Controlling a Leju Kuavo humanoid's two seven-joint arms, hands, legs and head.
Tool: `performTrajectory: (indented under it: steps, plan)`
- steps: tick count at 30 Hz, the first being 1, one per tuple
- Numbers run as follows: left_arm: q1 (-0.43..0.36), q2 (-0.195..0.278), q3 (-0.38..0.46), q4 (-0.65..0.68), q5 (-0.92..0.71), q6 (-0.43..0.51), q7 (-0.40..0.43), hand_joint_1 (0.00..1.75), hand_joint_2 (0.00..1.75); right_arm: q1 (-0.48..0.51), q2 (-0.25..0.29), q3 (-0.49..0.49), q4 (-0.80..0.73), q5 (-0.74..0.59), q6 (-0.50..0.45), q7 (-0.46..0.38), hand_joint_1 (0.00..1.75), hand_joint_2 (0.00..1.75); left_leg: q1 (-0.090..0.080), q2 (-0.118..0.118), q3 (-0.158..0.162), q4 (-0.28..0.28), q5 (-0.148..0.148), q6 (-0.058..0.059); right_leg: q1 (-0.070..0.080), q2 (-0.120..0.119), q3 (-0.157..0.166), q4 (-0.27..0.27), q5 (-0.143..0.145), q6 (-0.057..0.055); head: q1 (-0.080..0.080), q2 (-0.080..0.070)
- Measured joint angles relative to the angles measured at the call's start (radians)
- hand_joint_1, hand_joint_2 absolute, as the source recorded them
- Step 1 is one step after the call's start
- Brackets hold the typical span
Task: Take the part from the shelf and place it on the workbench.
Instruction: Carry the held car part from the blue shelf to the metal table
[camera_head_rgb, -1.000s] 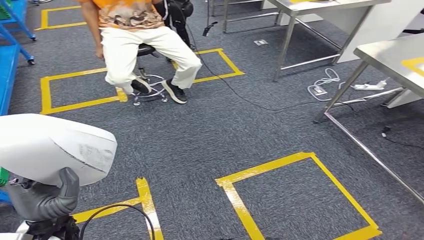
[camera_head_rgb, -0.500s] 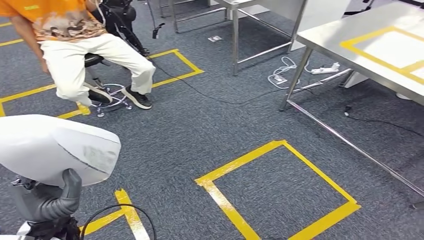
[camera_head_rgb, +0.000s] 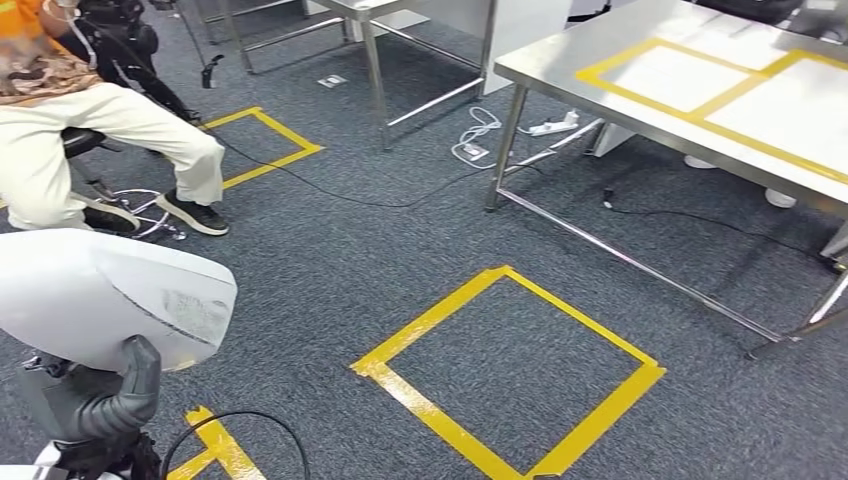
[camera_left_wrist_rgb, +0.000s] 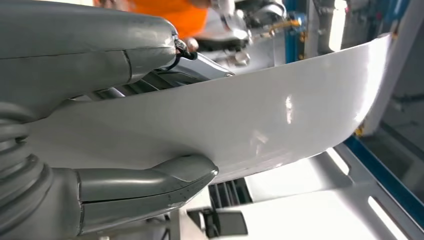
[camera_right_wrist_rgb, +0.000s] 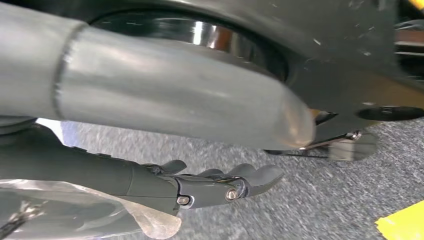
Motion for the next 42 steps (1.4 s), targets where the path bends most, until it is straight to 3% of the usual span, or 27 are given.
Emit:
performTrajectory:
  steps: [1,2,3,4,6,7,8,11,13,15,17,18,19,20,22,24,26,27,29,31,33,34,35,36,38,39,42]
  plan:
    - [0.001,0.0,0.001,0.0,0.0,0.0,0.0,1.75,1.75,0.0,0.0,0.0,0.0,0.0,0.001,0.0,0.0,0.0,-0.001,0.017,0.0,0.0,-0.001,0.001,-0.002,-0.007,-0.022,0.046,-0.014,0.002,0.0,0.0]
    - [0.0,0.0,0.001,0.0,0.0,0.0,0.0,1.75,1.75,0.001,0.0,0.0,0.0,0.0,0.002,0.001,0.0,0.0,-0.001,0.032,0.001,0.0,-0.003,0.0,-0.003,-0.011,-0.025,0.057,-0.009,0.004,0.0,0.0]
    - [0.0,0.0,0.001,0.0,0.0,0.0,0.0,1.75,1.75,0.003,0.0,0.0,0.0,0.0,0.002,0.001,0.0,0.0,-0.001,0.046,0.002,0.001,-0.004,-0.001,-0.004,-0.017,-0.006,0.024,0.015,0.005,0.0,0.0]
    - [0.0,0.0,0.002,0.0,0.0,0.0,0.0,1.75,1.75,0.003,0.0,0.0,0.0,0.001,0.002,0.001,0.0,0.0,-0.001,0.059,0.005,0.001,-0.006,-0.003,-0.005,-0.031,0.032,-0.044,0.048,0.004,0.0,0.0]
    - [0.0,-0.001,0.002,0.0,0.0,0.0,0.0,1.75,1.75,0.002,0.0,0.0,0.0,0.001,0.002,0.001,0.0,0.0,-0.005,0.08,0.011,0.002,-0.012,-0.012,-0.002,-0.08,0.111,-0.182,0.094,-0.003,0.0,0.0]
    - [0.0,-0.001,0.003,0.0,0.0,0.0,0.0,1.75,1.75,0.001,0.0,0.0,0.0,0.001,0.002,0.001,0.0,0.0,-0.007,0.089,0.014,0.003,-0.015,-0.017,0.001,-0.096,0.133,-0.218,0.103,-0.009,-0.002,0.0]
    - [-0.001,-0.001,0.003,0.0,0.0,0.0,0.0,1.75,1.75,0.0,0.0,0.0,0.0,0.001,0.002,0.001,0.0,0.0,-0.009,0.097,0.016,0.003,-0.016,-0.022,0.004,-0.102,0.14,-0.229,0.102,-0.016,-0.003,0.0]
    - [-0.002,-0.002,0.003,0.0,0.0,0.0,0.0,1.75,1.75,0.001,0.0,0.0,0.0,0.001,0.002,0.001,0.0,0.0,-0.007,0.115,0.023,0.002,-0.02,-0.035,0.005,-0.076,0.139,-0.23,0.106,-0.03,-0.004,0.0]
    - [-0.004,-0.002,0.004,0.0,0.0,-0.001,0.0,1.75,1.75,0.002,0.0,0.0,0.0,0.001,0.002,0.002,0.0,0.0,-0.002,0.078,0.017,0.032,-0.046,-0.046,-0.001,-0.053,0.144,-0.237,0.111,-0.042,-0.009,0.0]
    - [-0.002,-0.002,0.004,0.0,0.0,-0.001,0.0,1.75,1.75,0.0,0.0,-0.001,0.0,0.001,0.002,0.003,0.0,0.0,0.001,0.018,-0.03,0.143,-0.107,-0.052,-0.004,-0.027,0.149,-0.24,0.114,-0.05,-0.014,0.0]
    - [0.001,-0.001,0.004,0.001,0.0,-0.001,0.0,1.75,1.75,-0.001,0.0,-0.001,0.0,0.001,0.004,0.003,0.0,0.0,0.001,-0.001,-0.094,0.272,-0.153,-0.054,-0.003,0.004,0.149,-0.24,0.113,-0.053,-0.015,0.0]
    - [0.002,-0.001,0.004,0.001,0.0,-0.001,0.0,1.75,1.75,0.0,0.0,-0.001,0.0,0.001,0.004,0.004,0.0,0.0,0.001,-0.003,-0.109,0.296,-0.149,-0.053,-0.002,0.02,0.15,-0.239,0.113,-0.054,-0.015,0.0]
    - [0.002,-0.001,0.004,0.001,0.0,-0.001,0.0,1.75,1.75,0.001,0.0,-0.001,0.0,0.001,0.004,0.004,0.0,0.0,0.001,-0.006,-0.106,0.278,-0.123,-0.051,-0.001,0.037,0.152,-0.238,0.113,-0.054,-0.015,0.0]
    - [0.002,-0.001,0.004,0.001,0.0,-0.001,0.0,1.75,1.75,0.002,0.0,-0.001,0.0,0.001,0.004,0.004,0.0,0.0,0.001,-0.014,-0.086,0.223,-0.082,-0.047,-0.001,0.053,0.154,-0.237,0.113,-0.053,-0.015,0.0]
    - [0.002,0.0,0.004,0.001,0.0,-0.001,0.0,1.75,1.75,0.001,0.0,-0.001,0.0,0.001,0.004,0.004,0.0,0.0,0.003,-0.057,-0.031,0.085,-0.013,-0.039,-0.001,0.083,0.153,-0.232,0.111,-0.049,-0.015,0.0]
    - [0.002,0.0,0.004,0.001,0.0,-0.001,0.0,1.75,1.75,-0.001,0.0,-0.001,0.0,0.002,0.006,0.004,0.0,0.0,0.004,-0.087,-0.005,0.018,0.001,-0.035,-0.002,0.107,0.144,-0.227,0.11,-0.038,-0.015,0.0]
    - [0.0,0.0,0.005,0.001,0.0,-0.002,0.0,1.75,1.75,0.002,0.0,-0.001,0.0,0.002,0.007,0.006,0.0,0.0,0.002,-0.076,-0.003,0.011,-0.002,-0.03,-0.005,0.126,0.133,-0.229,0.114,-0.023,-0.015,0.0]
    - [-0.001,-0.001,0.005,0.001,0.0,-0.002,0.0,1.75,1.75,0.005,0.0,-0.001,0.0,0.002,0.008,0.007,0.0,0.0,0.003,-0.064,-0.002,0.007,0.0,-0.025,-0.005,0.118,0.128,-0.226,0.112,-0.018,-0.014,0.0]
    - [-0.003,-0.002,0.005,0.001,0.0,-0.003,0.0,1.75,1.75,0.005,0.0,-0.001,0.001,0.002,0.009,0.008,0.0,0.0,0.006,-0.038,0.0,-0.001,0.004,-0.015,-0.002,0.064,0.096,-0.175,0.076,-0.008,-0.007,0.0]
    - [-0.001,-0.003,0.007,0.001,0.0,-0.003,0.0,1.75,1.75,0.0,0.0,-0.001,0.001,0.004,0.009,0.008,0.0,0.0,0.003,-0.011,-0.001,-0.002,0.004,-0.01,-0.003,0.005,0.033,-0.048,0.007,-0.001,-0.001,0.0]
    - [0.001,-0.002,0.008,0.001,0.0,-0.004,0.0,1.75,1.75,0.0,0.0,-0.001,0.001,0.011,0.008,0.009,0.0,0.0,0.001,0.011,0.0,-0.002,0.001,-0.008,-0.006,-0.01,-0.014,0.048,-0.026,0.004,-0.001,0.0]
    - [0.0,-0.002,0.008,0.001,0.0,-0.005,0.0,1.75,1.75,0.001,0.0,-0.001,0.001,0.015,0.008,0.009,0.0,0.0,0.001,0.018,0.0,-0.002,-0.001,-0.009,-0.006,-0.012,-0.01,0.044,-0.014,0.006,-0.001,0.0]
    - [0.0,-0.002,0.008,0.002,0.0,-0.006,0.0,1.75,1.75,0.002,0.0,0.0,0.001,0.018,0.008,0.011,0.0,0.0,0.002,0.023,0.002,-0.002,-0.002,-0.011,-0.007,-0.015,0.016,-0.001,0.014,0.006,-0.001,0.0]
    - [0.0,-0.003,0.009,0.002,0.0,-0.008,0.0,1.75,1.75,0.003,0.0,0.0,0.001,0.021,0.007,0.013,0.0,0.0,0.002,0.027,0.005,-0.002,-0.005,-0.014,-0.008,-0.019,0.056,-0.071,0.048,0.005,0.0,0.0]
    - [-0.002,-0.003,0.01,0.002,0.0,-0.009,0.0,1.75,1.75,0.002,0.0,0.0,0.001,0.023,0.006,0.018,0.0,0.0,-0.001,0.03,0.01,0.0,-0.012,-0.024,-0.005,-0.03,0.128,-0.194,0.087,-0.004,-0.001,0.0]
    - [-0.002,-0.003,0.01,0.002,0.0,-0.01,0.0,1.75,1.75,0.001,0.0,0.0,0.001,0.023,0.006,0.019,0.0,0.0,-0.002,0.031,0.012,0.0,-0.015,-0.03,-0.003,-0.032,0.145,-0.221,0.089,-0.011,-0.001,0.0]
    - [-0.004,-0.003,0.011,0.002,0.0,-0.011,0.0,1.75,1.75,0.001,0.0,0.0,0.0,0.025,0.005,0.022,0.0,0.0,0.0,0.029,0.024,0.0,-0.024,-0.048,0.0,-0.027,0.158,-0.231,0.082,-0.033,-0.002,0.0]
